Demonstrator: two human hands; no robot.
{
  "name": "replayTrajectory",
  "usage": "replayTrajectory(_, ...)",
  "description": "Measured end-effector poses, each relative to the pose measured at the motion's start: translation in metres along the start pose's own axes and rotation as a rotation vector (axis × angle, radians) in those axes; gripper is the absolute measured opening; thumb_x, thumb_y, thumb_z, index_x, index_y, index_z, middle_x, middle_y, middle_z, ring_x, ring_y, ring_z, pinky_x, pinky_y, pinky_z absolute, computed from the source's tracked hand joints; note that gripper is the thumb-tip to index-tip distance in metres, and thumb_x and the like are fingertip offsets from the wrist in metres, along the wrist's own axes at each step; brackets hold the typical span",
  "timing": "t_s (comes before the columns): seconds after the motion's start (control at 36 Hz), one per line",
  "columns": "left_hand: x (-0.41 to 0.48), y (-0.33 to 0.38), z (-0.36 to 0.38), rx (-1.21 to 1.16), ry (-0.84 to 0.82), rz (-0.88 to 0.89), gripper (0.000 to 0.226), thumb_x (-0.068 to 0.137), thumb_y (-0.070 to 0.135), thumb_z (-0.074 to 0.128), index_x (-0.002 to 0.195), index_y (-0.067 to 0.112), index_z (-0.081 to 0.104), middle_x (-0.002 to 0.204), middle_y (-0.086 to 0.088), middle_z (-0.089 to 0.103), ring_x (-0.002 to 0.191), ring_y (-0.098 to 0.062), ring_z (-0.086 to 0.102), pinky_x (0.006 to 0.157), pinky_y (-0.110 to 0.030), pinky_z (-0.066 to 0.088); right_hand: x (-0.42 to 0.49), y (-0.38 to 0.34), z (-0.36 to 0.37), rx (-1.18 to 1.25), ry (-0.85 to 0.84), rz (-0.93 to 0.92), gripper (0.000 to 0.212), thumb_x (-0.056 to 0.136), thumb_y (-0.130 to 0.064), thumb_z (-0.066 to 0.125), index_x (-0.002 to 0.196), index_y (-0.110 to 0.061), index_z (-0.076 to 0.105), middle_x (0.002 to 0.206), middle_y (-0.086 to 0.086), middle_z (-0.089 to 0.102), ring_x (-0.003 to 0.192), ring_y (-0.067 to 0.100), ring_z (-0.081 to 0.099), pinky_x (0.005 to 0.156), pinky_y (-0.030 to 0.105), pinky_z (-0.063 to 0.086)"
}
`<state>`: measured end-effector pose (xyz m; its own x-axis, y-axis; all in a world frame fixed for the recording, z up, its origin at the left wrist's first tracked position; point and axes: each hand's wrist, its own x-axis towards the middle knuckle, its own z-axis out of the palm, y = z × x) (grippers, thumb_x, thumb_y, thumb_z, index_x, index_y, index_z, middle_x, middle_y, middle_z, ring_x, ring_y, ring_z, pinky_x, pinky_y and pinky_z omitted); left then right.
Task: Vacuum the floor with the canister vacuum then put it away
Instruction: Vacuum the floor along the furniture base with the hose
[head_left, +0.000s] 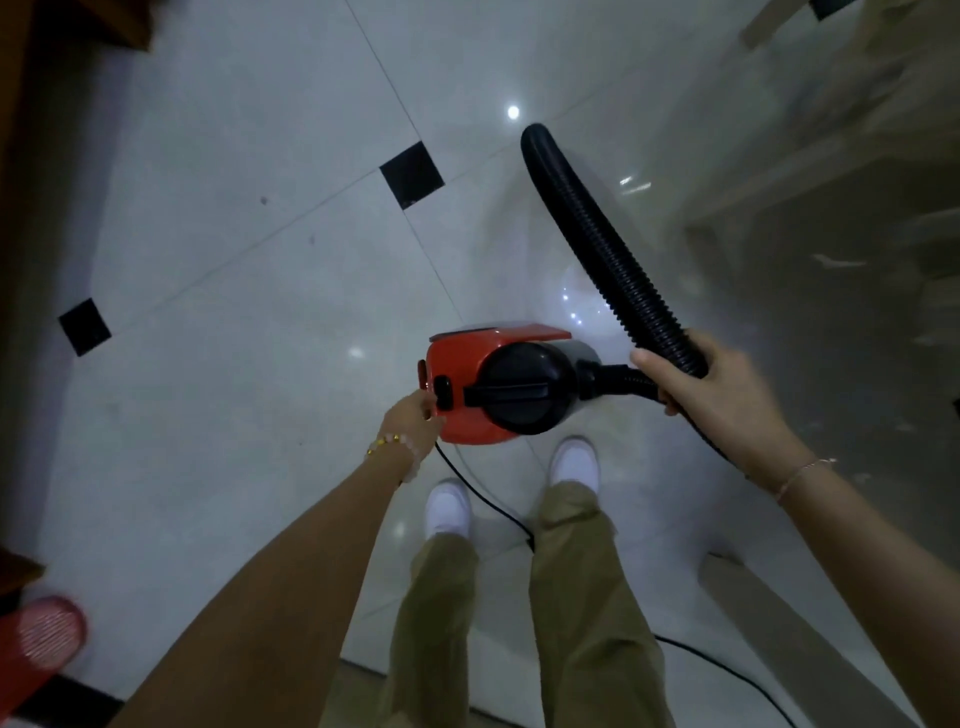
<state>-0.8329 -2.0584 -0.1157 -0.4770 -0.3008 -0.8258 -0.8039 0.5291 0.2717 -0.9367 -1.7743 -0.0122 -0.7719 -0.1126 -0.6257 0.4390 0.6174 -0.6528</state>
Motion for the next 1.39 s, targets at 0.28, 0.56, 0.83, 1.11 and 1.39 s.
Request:
replayTrajectory(0.28, 0.056, -0.038, 0.042, -0.076, -0.167, 0.171, 0.092, 0.074, 0.022, 0.069, 0.148, 0.018, 0.016, 0.150, -0.009, 0.031, 0.135, -0.025, 0.037, 0.109, -0.044, 0.040, -0.007, 0.027, 0.043, -0.013, 0.157, -0.026, 0.031, 0.078, -0.054, 0.064, 0.097, -0.029, 0.062, 0.077, -0.001, 0.066, 0.062, 0.011, 0.063, 0.061, 0.033, 0.049)
replayTrajectory(0.56, 0.072, -0.048, 0.077, 0.080, -0.234, 0.172, 0.127, 0.074, 0.025, 0.077, 0.143, 0.005, -0.027, 0.156, -0.013, -0.020, 0.147, -0.029, 0.001, 0.119, -0.042, 0.022, -0.008, 0.054, 0.042, 0.013, 0.179, 0.007, 0.018, 0.085, -0.034, 0.066, 0.085, -0.018, 0.059, 0.068, 0.006, 0.060, 0.049, 0.000, 0.055, 0.046, 0.006, 0.040)
replayTrajectory(0.83, 0.088, -0.053, 0.063, -0.019, -0.375, 0.135, 0.131, 0.057, 0.059, 0.076, 0.149, 0.029, -0.012, 0.160, -0.004, 0.006, 0.144, -0.023, 0.022, 0.117, -0.042, 0.028, -0.004, 0.067, 0.059, -0.136, 0.127, 0.074, 0.044, 0.075, -0.058, 0.062, 0.098, -0.020, 0.062, 0.080, 0.007, 0.066, 0.071, 0.027, 0.065, 0.068, 0.049, 0.054)
replayTrajectory(1.11, 0.028, -0.018, 0.051, -0.271, -0.141, 0.120, 0.060, 0.089, 0.016, 0.061, 0.143, 0.013, 0.034, 0.124, -0.006, 0.057, 0.121, -0.022, 0.052, 0.097, -0.023, 0.038, -0.023, 0.048, 0.052, -0.125, 0.151, 0.065, 0.048, 0.073, -0.063, 0.059, 0.097, -0.022, 0.060, 0.079, 0.003, 0.065, 0.072, 0.023, 0.065, 0.066, 0.045, 0.053)
replayTrajectory(1.39, -0.054, 0.117, 0.018, -0.882, -0.500, 0.040, 0.046, 0.094, 0.047, 0.045, 0.124, 0.013, 0.055, 0.122, -0.004, 0.062, 0.114, -0.021, 0.058, 0.098, -0.035, 0.047, -0.078, 0.036, 0.058, -0.040, 0.155, 0.140, 0.031, 0.076, -0.051, 0.068, 0.094, -0.027, 0.061, 0.078, -0.011, 0.067, 0.074, 0.006, 0.062, 0.064, 0.030, 0.049)
